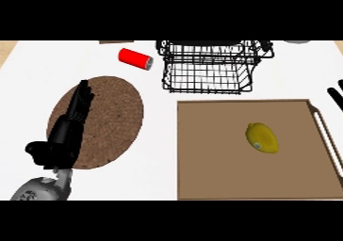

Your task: Pick the lemon from the tray and place it in the tiered basket

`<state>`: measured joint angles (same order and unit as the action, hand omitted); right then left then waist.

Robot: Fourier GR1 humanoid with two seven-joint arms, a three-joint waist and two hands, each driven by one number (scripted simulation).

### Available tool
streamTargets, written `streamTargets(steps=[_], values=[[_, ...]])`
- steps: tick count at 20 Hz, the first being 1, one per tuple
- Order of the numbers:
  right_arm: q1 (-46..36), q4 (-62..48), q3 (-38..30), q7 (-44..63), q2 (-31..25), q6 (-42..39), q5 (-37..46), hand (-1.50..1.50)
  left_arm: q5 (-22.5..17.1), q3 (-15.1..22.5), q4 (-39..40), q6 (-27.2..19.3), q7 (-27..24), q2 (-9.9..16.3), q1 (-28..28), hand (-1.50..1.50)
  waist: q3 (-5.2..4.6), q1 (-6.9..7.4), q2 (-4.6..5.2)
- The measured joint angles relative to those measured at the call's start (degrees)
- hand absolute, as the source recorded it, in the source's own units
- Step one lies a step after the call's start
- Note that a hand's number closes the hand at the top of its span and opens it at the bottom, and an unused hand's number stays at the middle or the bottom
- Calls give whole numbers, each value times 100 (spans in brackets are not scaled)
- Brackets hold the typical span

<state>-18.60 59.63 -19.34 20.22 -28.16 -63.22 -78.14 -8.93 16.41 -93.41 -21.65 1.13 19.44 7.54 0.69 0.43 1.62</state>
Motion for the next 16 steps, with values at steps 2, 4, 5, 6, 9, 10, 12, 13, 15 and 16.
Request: streamTargets(steps=[2, 4, 5, 6, 9, 10, 12, 13, 15, 16], values=[[-85, 68, -193, -3, -383, -267, 253, -150, 21, -3, 62, -19, 0, -26, 50, 0, -8, -5, -1], [-189, 176, -400, -11, -689, -425, 547, -150, 62, 23, 139, -46, -21, -76, 96, 0, -15, -4, -3], [-223, 225, -503, -15, -796, -497, 706, -150, 81, 44, 172, -58, -22, -110, 126, 0, -16, -1, -4], [-261, 264, -614, -16, -893, -555, 877, -150, 118, 67, 213, -93, -21, -146, 152, 0, -17, 7, -6], [-337, 386, -906, -15, -1061, -715, 1383, -150, 167, 108, 288, -115, -46, -208, 182, 0, -22, 54, -20], [-378, 398, -985, -6, -1108, -752, 1540, -150, 196, 138, 311, -122, -48, -234, 204, 0, -22, 77, -20], [-453, 482, -1110, 3, -1135, -818, 1837, -150, 230, 159, 362, -138, -34, -280, 275, 0, -23, 99, -27], [-481, 503, -1170, 3, -1149, -846, 1965, -150, 251, 195, 368, -149, -35, -315, 265, 0, -24, 115, -34], [-558, 543, -1252, 9, -1133, -886, 2222, -150, 275, 216, 381, -159, -31, -351, 286, 0, -25, 152, -39], [-603, 561, -1294, 6, -1130, -907, 2338, -150, 291, 238, 397, -166, -39, -379, 282, 0, -25, 166, -39]])
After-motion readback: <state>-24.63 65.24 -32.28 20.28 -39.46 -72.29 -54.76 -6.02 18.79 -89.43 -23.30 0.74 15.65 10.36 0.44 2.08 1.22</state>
